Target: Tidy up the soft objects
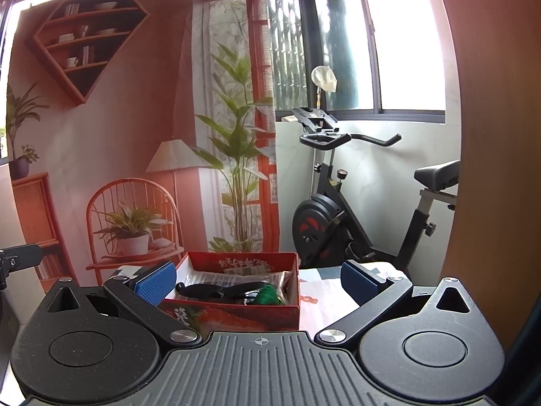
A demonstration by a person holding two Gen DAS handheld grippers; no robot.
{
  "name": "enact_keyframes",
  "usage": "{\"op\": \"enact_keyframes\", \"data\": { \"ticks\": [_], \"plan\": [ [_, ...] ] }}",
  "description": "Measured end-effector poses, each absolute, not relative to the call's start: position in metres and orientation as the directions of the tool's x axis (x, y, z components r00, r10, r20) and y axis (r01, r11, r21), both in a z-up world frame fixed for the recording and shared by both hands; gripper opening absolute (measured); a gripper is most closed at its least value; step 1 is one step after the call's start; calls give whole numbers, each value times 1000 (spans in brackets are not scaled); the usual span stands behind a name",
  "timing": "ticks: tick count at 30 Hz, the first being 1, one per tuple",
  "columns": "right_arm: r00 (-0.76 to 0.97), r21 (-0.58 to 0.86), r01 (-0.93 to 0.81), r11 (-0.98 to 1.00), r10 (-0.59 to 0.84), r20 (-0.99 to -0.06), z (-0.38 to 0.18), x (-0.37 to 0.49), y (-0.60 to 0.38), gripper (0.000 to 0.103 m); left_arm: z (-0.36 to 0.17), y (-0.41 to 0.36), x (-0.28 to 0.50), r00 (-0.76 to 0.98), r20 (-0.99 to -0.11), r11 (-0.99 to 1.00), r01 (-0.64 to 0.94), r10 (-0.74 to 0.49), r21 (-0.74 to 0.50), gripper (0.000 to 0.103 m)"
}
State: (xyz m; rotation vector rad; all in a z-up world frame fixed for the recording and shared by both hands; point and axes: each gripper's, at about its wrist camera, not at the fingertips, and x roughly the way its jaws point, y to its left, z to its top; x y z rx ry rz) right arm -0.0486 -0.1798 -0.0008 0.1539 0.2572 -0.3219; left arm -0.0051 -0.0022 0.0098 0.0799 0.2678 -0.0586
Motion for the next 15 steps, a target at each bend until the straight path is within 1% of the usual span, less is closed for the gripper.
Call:
{"op": "enact_keyframes", "data": {
  "ticks": [15],
  "plan": [
    [905, 111, 351, 930, -306, -297, -7, -43, -181, 103, 10, 0, -5, 963, -265, 996, 64, -44, 67, 103]
  ]
}}
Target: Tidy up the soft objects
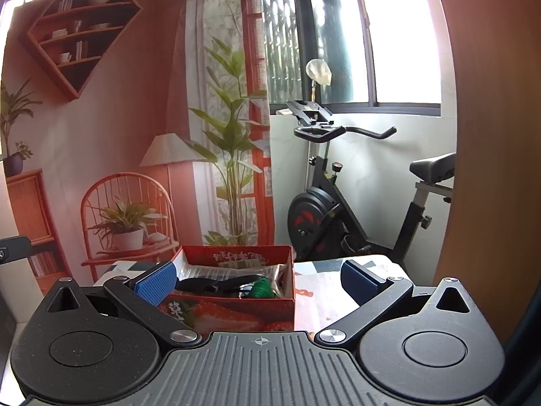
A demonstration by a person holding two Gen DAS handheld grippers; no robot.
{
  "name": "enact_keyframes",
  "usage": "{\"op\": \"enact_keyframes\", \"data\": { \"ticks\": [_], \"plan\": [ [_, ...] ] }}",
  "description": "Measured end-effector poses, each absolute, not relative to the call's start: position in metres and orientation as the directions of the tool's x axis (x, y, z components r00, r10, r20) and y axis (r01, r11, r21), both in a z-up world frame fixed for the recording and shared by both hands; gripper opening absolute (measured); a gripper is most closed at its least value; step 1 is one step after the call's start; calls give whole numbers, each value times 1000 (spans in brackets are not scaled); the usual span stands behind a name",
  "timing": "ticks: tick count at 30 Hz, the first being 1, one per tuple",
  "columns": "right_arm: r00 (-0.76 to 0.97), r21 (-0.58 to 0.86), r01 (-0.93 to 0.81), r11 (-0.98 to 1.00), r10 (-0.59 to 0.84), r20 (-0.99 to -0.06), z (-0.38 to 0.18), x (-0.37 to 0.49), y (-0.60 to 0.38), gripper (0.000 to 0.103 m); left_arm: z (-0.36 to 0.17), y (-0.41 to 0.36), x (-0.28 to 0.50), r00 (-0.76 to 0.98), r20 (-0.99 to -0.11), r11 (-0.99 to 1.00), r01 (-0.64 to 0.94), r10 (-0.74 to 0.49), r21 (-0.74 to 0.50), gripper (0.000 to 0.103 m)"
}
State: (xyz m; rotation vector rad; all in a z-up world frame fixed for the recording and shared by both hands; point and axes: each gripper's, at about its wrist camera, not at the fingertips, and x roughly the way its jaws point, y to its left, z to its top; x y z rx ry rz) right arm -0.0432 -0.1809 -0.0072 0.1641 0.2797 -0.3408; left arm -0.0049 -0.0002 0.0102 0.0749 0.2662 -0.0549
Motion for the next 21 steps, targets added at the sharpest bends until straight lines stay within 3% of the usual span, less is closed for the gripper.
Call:
{"op": "enact_keyframes", "data": {
  "ticks": [21],
  "plan": [
    [899, 112, 357, 927, -308, -311, -11, -39, -181, 103, 8, 0, -6, 962, -270, 996, 66, -46, 63, 103]
  ]
}}
